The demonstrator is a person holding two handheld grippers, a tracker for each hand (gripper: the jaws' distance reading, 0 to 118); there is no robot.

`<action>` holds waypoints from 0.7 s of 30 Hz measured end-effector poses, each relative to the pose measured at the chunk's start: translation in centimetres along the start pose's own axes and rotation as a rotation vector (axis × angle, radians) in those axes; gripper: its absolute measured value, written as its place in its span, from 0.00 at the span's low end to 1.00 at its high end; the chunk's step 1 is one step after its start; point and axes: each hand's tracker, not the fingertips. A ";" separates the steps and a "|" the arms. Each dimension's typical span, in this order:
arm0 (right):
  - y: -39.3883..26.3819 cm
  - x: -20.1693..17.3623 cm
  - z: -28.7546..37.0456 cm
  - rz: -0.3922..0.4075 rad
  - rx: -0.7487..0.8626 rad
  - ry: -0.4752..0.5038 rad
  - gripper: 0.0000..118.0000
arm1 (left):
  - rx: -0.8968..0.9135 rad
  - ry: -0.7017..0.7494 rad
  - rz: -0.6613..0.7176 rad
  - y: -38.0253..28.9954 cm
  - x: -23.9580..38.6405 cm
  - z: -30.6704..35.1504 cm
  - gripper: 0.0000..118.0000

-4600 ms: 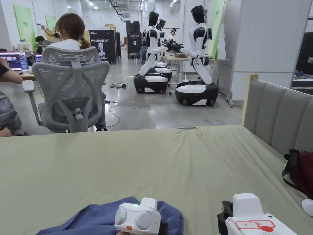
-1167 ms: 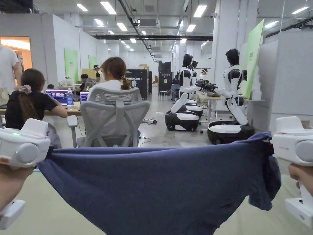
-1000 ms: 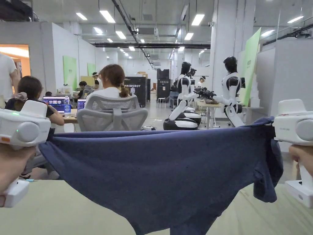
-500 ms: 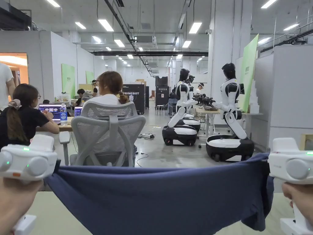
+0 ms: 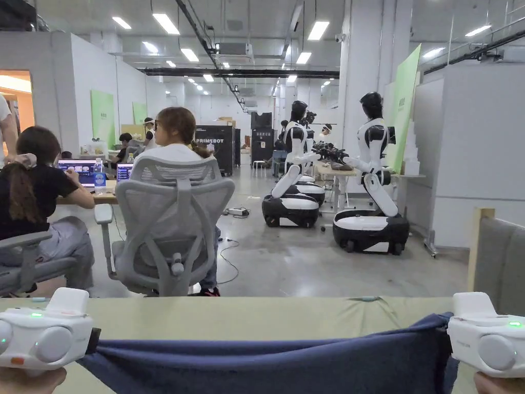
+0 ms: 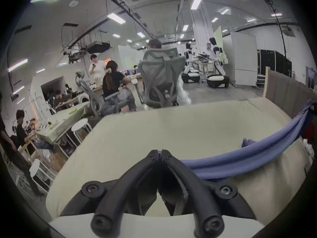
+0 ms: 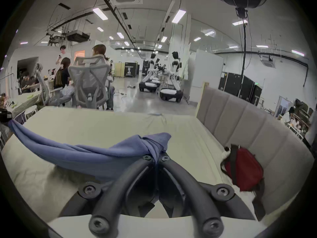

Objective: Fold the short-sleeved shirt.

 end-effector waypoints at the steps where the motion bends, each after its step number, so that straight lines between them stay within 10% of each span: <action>1: -1.6 0.2 0.9 0.012 -0.018 0.003 0.02 | -0.029 -0.017 0.014 -1.7 0.0 0.9 0.00; 6: -12.3 0.5 5.5 0.080 -0.137 0.061 0.02 | -0.165 -0.075 0.004 -12.9 0.7 4.6 0.00; 14: -25.5 0.4 6.8 -0.074 -0.342 0.113 0.05 | -0.253 -0.096 0.054 -24.1 1.1 5.9 0.04; 15: -25.1 -0.1 7.7 -0.066 -0.322 0.123 0.17 | -0.199 -0.073 0.036 -23.9 1.3 6.7 0.18; 16: -24.4 -1.0 8.8 -0.045 -0.281 0.106 0.53 | -0.155 -0.043 0.019 -23.4 1.6 7.5 0.51; 18: -22.1 -3.4 11.1 -0.036 -0.165 0.144 0.95 | -0.043 -0.061 0.107 -21.7 2.8 9.8 0.80; 21: -18.4 -7.5 14.9 -0.076 0.043 0.219 0.92 | 0.157 -0.122 0.129 -18.8 6.5 14.5 0.71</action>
